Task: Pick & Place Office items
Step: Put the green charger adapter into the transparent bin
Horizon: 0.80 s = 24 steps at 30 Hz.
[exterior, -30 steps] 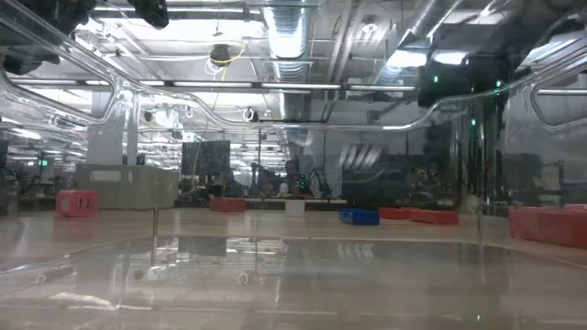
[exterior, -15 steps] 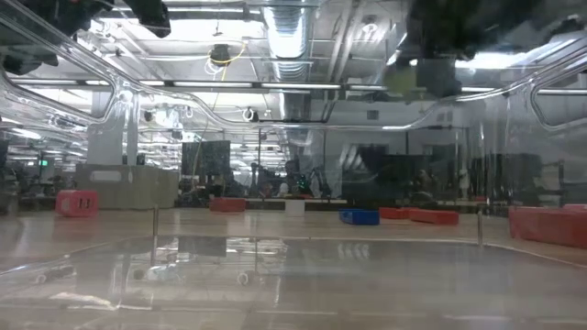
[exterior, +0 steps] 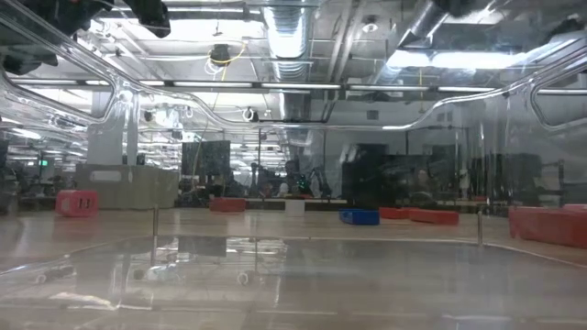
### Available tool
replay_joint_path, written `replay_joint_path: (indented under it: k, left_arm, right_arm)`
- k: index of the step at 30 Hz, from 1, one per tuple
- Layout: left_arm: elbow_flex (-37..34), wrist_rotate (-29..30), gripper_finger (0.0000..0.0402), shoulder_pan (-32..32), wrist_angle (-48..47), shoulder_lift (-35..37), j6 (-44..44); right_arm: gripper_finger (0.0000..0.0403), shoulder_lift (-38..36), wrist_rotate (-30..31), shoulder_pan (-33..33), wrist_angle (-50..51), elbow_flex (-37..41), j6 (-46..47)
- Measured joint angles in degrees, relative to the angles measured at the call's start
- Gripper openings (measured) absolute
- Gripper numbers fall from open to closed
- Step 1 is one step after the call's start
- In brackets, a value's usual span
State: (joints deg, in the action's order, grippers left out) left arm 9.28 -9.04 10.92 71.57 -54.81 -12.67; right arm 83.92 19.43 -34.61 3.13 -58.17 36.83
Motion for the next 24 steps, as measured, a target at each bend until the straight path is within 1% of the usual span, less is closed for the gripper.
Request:
replay_joint_path:
  k: [2, 5, 10, 12, 14, 17, 20, 24]
  left_arm:
    - [0.00, -0.02, 0.0296, 0.00, -0.02, 0.00, -0.19]
    - [0.00, -0.01, 0.0296, 0.00, -0.02, 0.00, -0.22]
    - [0.00, -0.02, 0.0296, 0.00, 0.00, 0.00, -0.22]
    - [0.00, -0.02, 0.0296, 0.00, -0.02, 0.00, -0.22]
    - [0.00, -0.02, 0.0296, 0.00, -0.02, 0.00, -0.22]
    - [0.00, -0.02, 0.0296, 0.00, -0.04, 0.00, -0.24]
    - [0.00, -0.02, 0.0296, 0.00, -0.19, 0.00, -0.24]
    - [0.00, -0.02, 0.0296, 0.00, -0.60, 0.00, -0.26]
  right_arm:
    - [0.0129, 3.65, 0.05, -1.35, 2.58, -4.16, -0.21]
    - [0.0129, 9.21, 0.14, -2.40, 9.73, -11.04, 0.06]
    - [0.0129, 18.05, -0.07, -1.86, 21.75, -22.51, -0.18]
    - [0.0129, 21.17, -0.96, -0.99, 25.74, -26.58, -0.86]
    - [0.0129, 24.10, -3.52, 0.10, 27.91, -29.97, -1.99]
    - [0.0129, 27.74, -9.35, 2.00, 30.39, -33.91, -3.54]
    - [0.0130, 30.39, -13.80, 3.99, 34.60, -36.07, -3.88]
    - [0.0130, 31.69, -15.09, 6.17, 40.93, -36.26, -3.93]
